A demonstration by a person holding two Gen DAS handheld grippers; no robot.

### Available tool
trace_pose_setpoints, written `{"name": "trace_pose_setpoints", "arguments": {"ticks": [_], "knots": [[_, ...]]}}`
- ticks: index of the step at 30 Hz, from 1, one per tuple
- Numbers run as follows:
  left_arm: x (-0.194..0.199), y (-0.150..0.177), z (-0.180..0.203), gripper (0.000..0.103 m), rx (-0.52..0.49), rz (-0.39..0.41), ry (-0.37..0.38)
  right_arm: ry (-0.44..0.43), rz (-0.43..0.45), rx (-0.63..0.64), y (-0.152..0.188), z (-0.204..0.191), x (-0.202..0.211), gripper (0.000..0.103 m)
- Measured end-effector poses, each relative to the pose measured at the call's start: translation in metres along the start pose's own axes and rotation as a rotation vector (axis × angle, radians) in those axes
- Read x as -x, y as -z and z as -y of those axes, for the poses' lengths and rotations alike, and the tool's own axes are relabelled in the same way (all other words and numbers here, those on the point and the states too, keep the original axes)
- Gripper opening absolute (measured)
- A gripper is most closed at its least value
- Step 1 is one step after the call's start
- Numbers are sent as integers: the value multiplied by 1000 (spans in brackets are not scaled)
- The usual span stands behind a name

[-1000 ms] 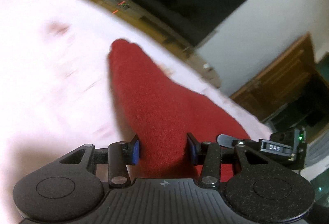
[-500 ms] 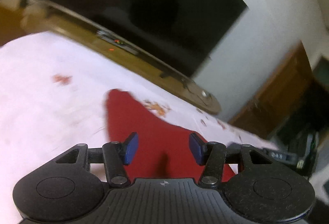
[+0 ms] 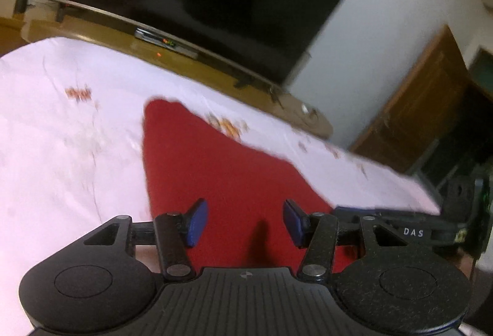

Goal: Fold small clothes
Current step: 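Lower the folded hem onto the sweater and open both grippers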

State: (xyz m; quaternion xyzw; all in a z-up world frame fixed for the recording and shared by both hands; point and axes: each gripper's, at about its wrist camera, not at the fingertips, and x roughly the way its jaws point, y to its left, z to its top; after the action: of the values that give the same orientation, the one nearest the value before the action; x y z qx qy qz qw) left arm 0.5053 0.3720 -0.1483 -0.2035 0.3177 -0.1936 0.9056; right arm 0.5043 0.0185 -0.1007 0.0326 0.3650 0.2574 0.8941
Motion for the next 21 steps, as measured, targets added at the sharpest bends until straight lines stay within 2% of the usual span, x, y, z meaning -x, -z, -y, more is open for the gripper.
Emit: {"name": "trace_pose_setpoints", "arguments": {"ticks": [2,4,7,9,13,15,17,19,21], "knots": [[-10,11,2,53,-44,-26,-34,27,-45,69,13,-11,-7,24],[-13,14,1,53,-35,-7,-44,78,-97,86,20,-12,-25,23],[-1,7,8,53,-6,0,-82,88,-86,39,12,-10,-26,24],[15,11,20,53,-45,16,-117,87,-72,45,7,-19,-14,31],[39,40,40,54,-109,26,-226,60,-33,95,16,-38,20,30],[29,58,42,63,-124,-55,-291,64,-61,100,30,-40,23,28],[21,70,42,65,-133,-88,-341,126,-152,135,46,-39,5,28],[31,70,48,65,-87,-71,-358,127,-148,121,51,-34,1,29],[49,70,63,65,-89,-27,-380,130,-134,85,44,-35,14,30]]}}
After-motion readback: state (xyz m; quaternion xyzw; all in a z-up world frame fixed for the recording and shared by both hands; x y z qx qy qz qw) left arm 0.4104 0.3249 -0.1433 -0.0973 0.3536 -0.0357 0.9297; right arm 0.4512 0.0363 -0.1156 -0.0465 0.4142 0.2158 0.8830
